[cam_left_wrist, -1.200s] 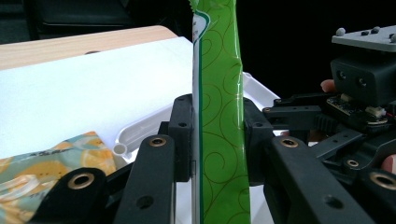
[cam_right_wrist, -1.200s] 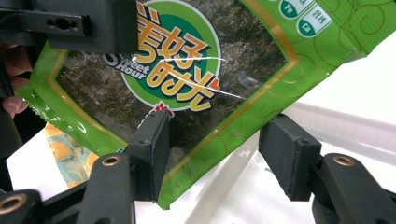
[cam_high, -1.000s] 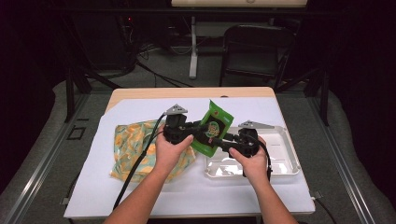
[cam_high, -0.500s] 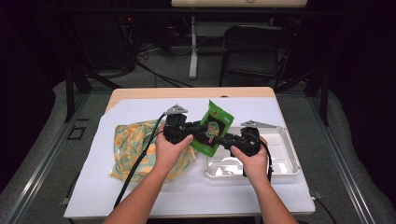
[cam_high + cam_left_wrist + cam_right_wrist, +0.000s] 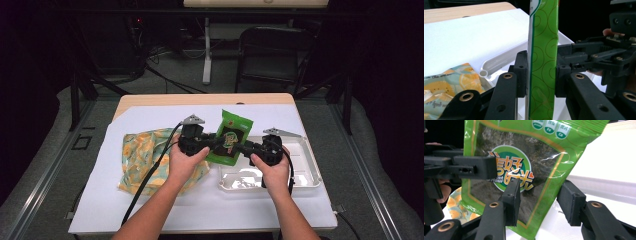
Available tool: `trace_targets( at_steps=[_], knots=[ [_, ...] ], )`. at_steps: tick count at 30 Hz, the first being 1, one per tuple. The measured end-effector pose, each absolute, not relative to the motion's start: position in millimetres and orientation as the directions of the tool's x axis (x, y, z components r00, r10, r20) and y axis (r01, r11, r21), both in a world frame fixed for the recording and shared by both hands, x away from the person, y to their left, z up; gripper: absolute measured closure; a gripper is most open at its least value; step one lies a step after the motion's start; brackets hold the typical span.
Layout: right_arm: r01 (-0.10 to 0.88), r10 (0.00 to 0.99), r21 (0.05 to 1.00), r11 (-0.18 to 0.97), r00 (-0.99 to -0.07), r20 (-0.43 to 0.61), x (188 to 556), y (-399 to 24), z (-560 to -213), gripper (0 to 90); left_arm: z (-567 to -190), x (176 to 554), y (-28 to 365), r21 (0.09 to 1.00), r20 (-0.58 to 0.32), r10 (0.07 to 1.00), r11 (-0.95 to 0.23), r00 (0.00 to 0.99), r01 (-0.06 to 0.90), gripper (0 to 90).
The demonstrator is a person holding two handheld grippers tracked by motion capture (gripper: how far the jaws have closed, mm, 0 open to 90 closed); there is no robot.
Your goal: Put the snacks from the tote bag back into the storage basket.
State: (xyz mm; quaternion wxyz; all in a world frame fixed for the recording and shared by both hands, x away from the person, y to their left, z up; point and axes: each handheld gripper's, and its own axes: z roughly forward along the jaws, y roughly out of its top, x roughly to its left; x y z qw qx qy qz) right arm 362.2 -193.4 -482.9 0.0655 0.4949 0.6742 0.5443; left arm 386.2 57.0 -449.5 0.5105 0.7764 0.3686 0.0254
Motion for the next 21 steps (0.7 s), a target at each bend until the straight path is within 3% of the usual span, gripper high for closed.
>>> trace_targets(
  at_steps=[21],
  knots=[
    [0.591,0.77,0.795,-0.138,-0.44,0.461,364.1,-208.8,-485.8,79.3,-461.3,386.4,43.7,0.799,-0.331,0.602,-0.23,0.726,0.555,69.4]
  ],
)
